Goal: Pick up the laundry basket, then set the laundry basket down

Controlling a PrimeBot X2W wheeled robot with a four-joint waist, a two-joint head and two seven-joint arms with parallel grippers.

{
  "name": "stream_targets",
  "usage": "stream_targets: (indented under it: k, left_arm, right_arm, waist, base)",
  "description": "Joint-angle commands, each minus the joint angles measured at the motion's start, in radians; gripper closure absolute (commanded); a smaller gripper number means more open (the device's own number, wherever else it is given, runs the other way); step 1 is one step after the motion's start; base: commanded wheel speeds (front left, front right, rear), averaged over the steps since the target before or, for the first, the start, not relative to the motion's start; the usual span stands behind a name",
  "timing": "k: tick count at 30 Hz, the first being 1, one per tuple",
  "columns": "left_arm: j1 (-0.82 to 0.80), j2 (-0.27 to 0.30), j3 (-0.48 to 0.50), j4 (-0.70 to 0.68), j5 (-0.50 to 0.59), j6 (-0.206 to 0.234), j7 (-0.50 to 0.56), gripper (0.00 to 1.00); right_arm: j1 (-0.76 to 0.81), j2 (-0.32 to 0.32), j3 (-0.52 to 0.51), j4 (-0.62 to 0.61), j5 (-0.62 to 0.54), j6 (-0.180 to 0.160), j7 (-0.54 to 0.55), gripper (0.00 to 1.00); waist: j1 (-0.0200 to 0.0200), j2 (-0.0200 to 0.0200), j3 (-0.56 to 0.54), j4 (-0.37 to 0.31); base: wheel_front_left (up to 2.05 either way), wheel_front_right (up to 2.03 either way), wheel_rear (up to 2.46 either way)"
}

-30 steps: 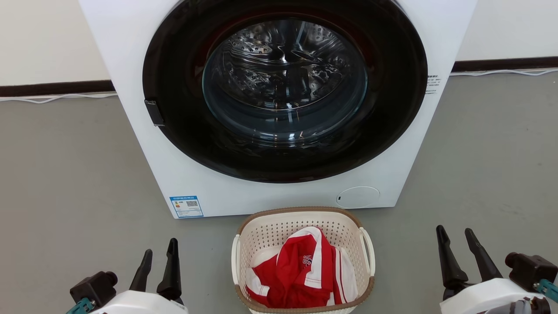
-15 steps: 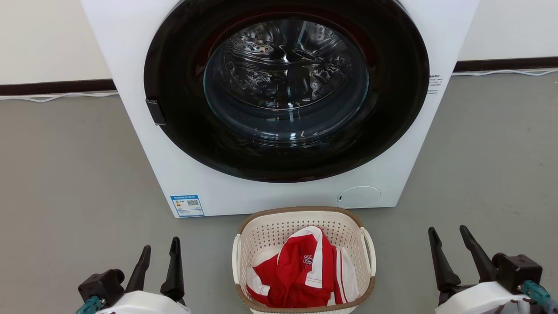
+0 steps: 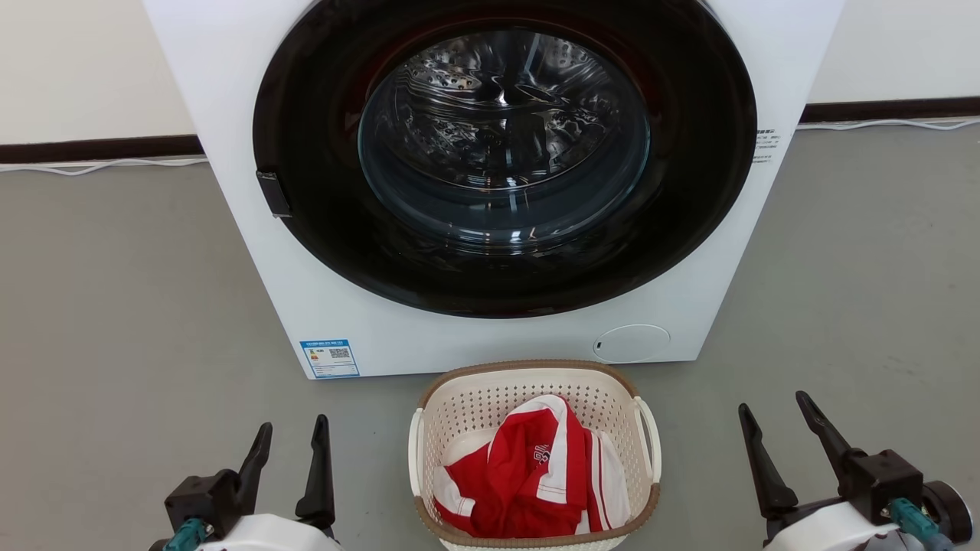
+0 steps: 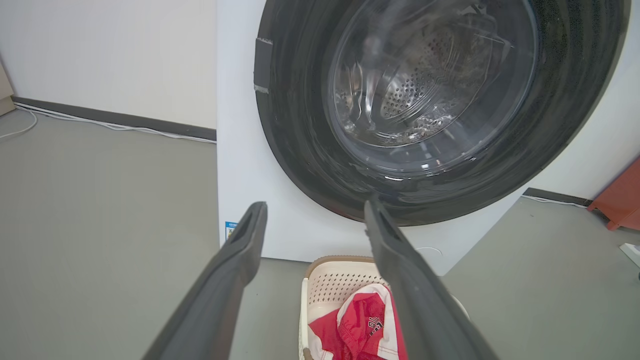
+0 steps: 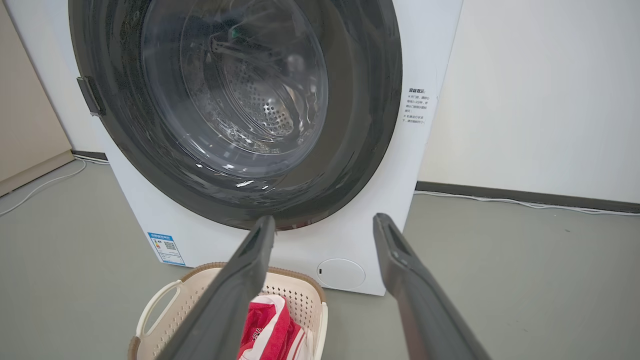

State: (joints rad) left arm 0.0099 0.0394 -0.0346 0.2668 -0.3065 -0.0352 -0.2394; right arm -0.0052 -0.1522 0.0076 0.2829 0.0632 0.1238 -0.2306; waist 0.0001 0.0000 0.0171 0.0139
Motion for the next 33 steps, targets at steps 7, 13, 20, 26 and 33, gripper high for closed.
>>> stream_targets:
  k: [7,13,20,26,33]
  left_arm:
    - [-0.019,0.011,0.022,-0.027,0.062,0.013,-0.022,0.00]
    - [-0.019,0.011,0.022,-0.023,0.062,0.012,-0.022,0.00]
    - [-0.023,0.011,0.021,-0.020,0.060,0.010,-0.022,0.00]
    - [-0.026,0.011,0.015,-0.017,0.055,0.012,-0.022,0.00]
    - [-0.045,0.011,0.004,-0.015,0.050,0.017,-0.022,0.00]
  right_arm:
    - [-0.032,-0.020,0.029,-0.017,-0.067,0.007,-0.031,0.00]
    - [-0.031,-0.018,0.029,-0.014,-0.063,0.007,-0.031,0.00]
    - [-0.035,-0.015,0.026,-0.012,-0.059,0.007,-0.031,0.00]
    - [-0.035,0.004,0.001,-0.014,-0.053,0.007,-0.031,0.00]
    - [-0.056,0.028,-0.014,0.002,-0.032,0.007,-0.031,0.00]
  waist:
    - [0.0000,0.0000,0.000,0.000]
    - [0.0000,0.0000,0.000,0.000]
    - [0.0000,0.0000,0.004,0.001]
    - [0.0000,0.0000,0.008,0.003]
    - [0.0000,0.0000,0.048,0.001]
  base:
    - [0.00,0.00,0.00]
    - [0.00,0.00,0.00]
    - [0.00,0.00,0.00]
    - [0.00,0.00,0.00]
    - [0.00,0.00,0.00]
